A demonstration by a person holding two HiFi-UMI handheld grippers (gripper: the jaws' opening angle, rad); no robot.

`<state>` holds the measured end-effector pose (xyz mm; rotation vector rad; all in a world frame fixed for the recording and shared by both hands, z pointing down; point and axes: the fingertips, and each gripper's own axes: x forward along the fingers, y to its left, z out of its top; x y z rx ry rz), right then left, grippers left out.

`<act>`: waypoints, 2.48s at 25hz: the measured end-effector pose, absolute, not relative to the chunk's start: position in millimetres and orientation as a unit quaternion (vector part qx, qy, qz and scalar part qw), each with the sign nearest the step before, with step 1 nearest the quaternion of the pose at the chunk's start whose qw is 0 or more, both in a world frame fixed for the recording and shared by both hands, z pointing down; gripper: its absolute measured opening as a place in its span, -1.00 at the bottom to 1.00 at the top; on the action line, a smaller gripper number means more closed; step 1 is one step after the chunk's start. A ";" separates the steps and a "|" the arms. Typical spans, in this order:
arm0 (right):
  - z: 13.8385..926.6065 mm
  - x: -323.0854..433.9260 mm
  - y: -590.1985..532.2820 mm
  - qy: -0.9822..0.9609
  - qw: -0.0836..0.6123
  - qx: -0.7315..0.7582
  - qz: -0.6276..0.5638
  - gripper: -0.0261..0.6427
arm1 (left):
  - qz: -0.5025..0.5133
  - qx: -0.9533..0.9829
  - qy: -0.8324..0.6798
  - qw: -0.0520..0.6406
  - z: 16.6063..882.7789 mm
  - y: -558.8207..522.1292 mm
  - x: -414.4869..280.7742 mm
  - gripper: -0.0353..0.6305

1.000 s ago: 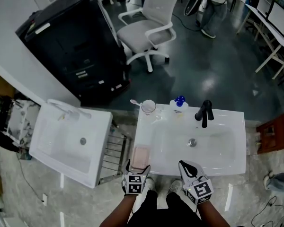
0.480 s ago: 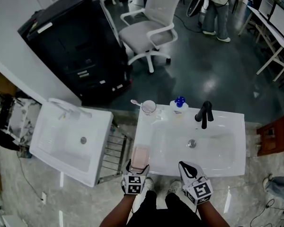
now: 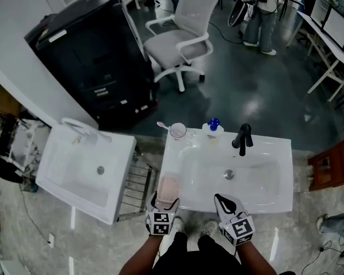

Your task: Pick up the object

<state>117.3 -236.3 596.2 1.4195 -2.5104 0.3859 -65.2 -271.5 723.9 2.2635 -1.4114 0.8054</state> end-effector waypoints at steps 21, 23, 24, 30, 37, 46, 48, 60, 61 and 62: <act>522.2 139.8 -268.8 -0.851 0.062 0.520 0.043 -0.91 | 0.160 0.830 -0.527 0.086 585.9 -323.1 -47.6 0.41; 513.0 143.2 -273.1 -0.850 0.054 0.523 0.033 -0.91 | 0.148 0.832 -0.529 0.078 573.7 -328.7 -46.9 0.41; 508.9 145.0 -275.3 -0.849 0.049 0.526 0.028 -0.91 | 0.142 0.833 -0.530 0.074 567.8 -331.2 -46.4 0.41; 488.5 151.0 -291.8 -0.845 0.028 0.534 0.005 -0.91 | 0.110 0.839 -0.531 0.052 536.4 -345.5 -41.9 0.41; 480.2 151.8 -305.2 -0.845 0.026 0.535 -0.011 -0.91 | 0.094 0.842 -0.529 0.041 523.3 -357.0 -35.5 0.41; 481.7 153.7 -318.9 -0.843 0.031 0.537 -0.009 -0.91 | 0.090 0.844 -0.528 0.039 520.4 -369.2 -36.1 0.41; 482.9 151.9 -320.9 -0.844 0.038 0.535 -0.009 -0.91 | 0.091 0.844 -0.528 0.040 521.4 -369.3 -36.7 0.41; 481.2 146.7 -319.8 -0.846 0.059 0.529 -0.025 -0.92 | 0.090 0.841 -0.532 0.048 520.3 -365.4 -37.2 0.41; 481.7 146.9 -319.9 -0.846 0.059 0.529 -0.025 -0.92 | 0.091 0.840 -0.532 0.049 520.5 -365.3 -36.8 0.41; 482.3 147.1 -319.7 -0.846 0.058 0.529 -0.024 -0.92 | 0.092 0.840 -0.532 0.049 520.9 -365.1 -36.4 0.41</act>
